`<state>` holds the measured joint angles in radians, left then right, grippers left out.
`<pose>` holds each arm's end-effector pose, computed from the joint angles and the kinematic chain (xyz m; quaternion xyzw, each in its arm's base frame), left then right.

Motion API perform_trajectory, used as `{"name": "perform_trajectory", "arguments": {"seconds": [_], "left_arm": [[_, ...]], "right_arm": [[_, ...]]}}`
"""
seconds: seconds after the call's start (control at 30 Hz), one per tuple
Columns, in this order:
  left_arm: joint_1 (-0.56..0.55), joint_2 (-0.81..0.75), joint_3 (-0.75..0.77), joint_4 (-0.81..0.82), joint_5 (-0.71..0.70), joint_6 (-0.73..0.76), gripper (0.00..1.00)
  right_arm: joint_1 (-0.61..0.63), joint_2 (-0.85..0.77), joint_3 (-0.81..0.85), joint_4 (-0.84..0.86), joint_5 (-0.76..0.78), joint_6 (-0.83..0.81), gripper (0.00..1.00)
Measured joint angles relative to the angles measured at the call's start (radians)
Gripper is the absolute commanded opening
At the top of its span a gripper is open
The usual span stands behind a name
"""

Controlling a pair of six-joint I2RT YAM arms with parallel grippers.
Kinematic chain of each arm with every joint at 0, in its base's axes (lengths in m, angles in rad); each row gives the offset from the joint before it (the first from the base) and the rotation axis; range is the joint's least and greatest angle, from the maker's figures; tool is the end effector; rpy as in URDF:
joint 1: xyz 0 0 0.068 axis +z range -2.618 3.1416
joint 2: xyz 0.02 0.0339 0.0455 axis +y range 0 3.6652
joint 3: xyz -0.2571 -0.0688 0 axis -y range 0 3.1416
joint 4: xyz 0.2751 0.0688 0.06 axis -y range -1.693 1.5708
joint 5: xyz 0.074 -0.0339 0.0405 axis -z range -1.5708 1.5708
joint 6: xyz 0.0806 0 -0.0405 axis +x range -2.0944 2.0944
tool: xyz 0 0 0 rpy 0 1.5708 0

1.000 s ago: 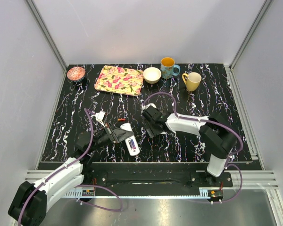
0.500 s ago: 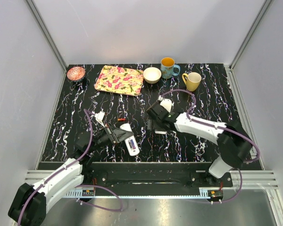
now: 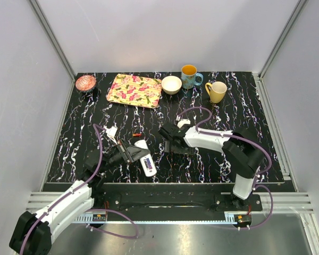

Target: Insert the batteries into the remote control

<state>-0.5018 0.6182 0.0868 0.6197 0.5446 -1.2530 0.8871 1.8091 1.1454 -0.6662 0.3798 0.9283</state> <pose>0.1732 -0.1426 0.1874 -0.0540 0.6778 -0.6625 0.3144 0.2568 0.2679 0.0966 0.0428 0.9742 -0.0224 0.2203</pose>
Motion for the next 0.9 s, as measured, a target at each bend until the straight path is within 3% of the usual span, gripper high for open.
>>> {"name": "perform_trajectory", "arguments": {"seconds": [0.43, 0.77, 0.9], "left_arm": [[0.000, 0.035, 0.000, 0.000, -0.007, 0.007, 0.00], [0.000, 0.065, 0.000, 0.002, -0.010, 0.008, 0.00], [0.000, 0.066, 0.000, 0.002, -0.010, 0.012, 0.00]], "right_arm": [[-0.069, -0.028, -0.064, 0.131, -0.057, -0.147, 0.89], [-0.078, -0.069, -0.128, 0.200, -0.066, -0.225, 0.66], [-0.084, -0.092, -0.160, 0.232, -0.075, -0.251, 0.50]]}}
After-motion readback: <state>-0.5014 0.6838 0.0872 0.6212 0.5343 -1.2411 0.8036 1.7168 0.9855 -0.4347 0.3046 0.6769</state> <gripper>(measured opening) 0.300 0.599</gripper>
